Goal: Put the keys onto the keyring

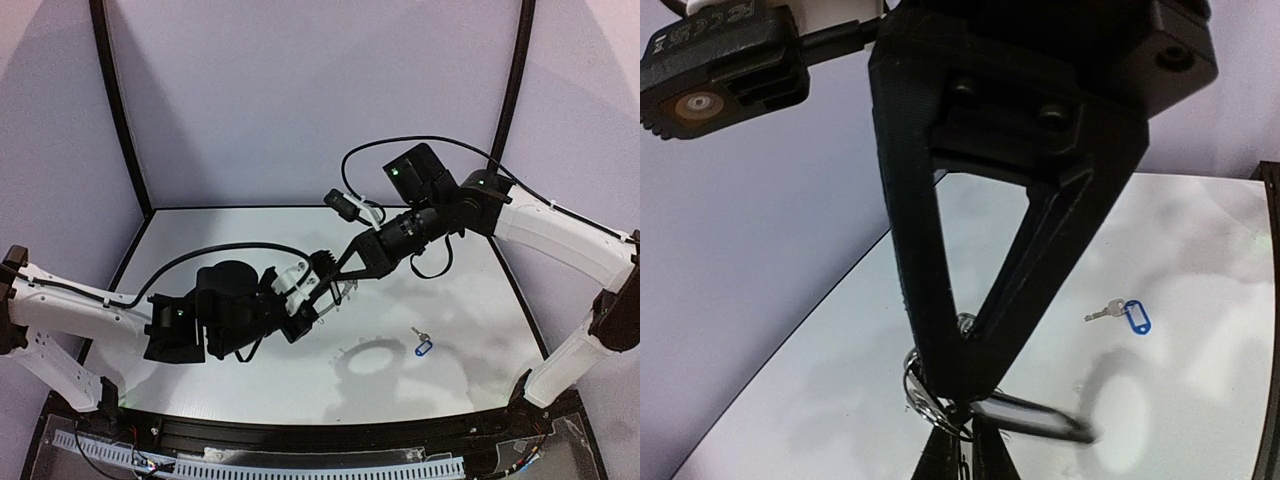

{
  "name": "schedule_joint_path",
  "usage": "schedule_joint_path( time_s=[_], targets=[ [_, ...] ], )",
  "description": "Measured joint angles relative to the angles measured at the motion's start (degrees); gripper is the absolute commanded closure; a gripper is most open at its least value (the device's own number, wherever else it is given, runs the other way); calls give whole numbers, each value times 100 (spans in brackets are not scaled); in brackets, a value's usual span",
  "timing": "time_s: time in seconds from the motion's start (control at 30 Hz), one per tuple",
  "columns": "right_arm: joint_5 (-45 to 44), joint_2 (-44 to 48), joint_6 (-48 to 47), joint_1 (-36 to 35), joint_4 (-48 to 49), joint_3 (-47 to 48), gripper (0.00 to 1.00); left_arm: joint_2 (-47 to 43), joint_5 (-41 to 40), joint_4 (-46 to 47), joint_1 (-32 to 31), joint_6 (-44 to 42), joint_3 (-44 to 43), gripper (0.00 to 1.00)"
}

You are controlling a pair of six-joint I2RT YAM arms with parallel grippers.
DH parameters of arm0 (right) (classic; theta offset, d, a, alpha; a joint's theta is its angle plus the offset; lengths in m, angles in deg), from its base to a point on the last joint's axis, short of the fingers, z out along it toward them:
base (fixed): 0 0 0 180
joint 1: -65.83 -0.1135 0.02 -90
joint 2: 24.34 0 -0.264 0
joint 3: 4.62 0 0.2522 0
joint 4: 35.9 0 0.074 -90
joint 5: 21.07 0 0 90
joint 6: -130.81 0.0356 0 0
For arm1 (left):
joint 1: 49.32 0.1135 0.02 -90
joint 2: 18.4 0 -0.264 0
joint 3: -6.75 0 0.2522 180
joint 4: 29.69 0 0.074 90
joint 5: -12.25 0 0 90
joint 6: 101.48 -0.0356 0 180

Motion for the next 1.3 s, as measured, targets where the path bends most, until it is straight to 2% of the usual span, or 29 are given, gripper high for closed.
schedule_joint_path(
  time_s=[0.33,0.67,1.03,1.3],
  targets=[
    [-173,35,-20,0,-39,-2,100,0,-66,-245,-9,-13,-120,99],
    [17,-144,608,238,-590,120,100,-164,463,131,-9,-811,289,99],
    [1563,-955,872,608,-1167,321,100,-308,1123,446,35,-1663,778,99],
    [1989,-1626,435,645,-1912,645,100,-308,1331,490,33,-1880,1001,99]
  ],
)
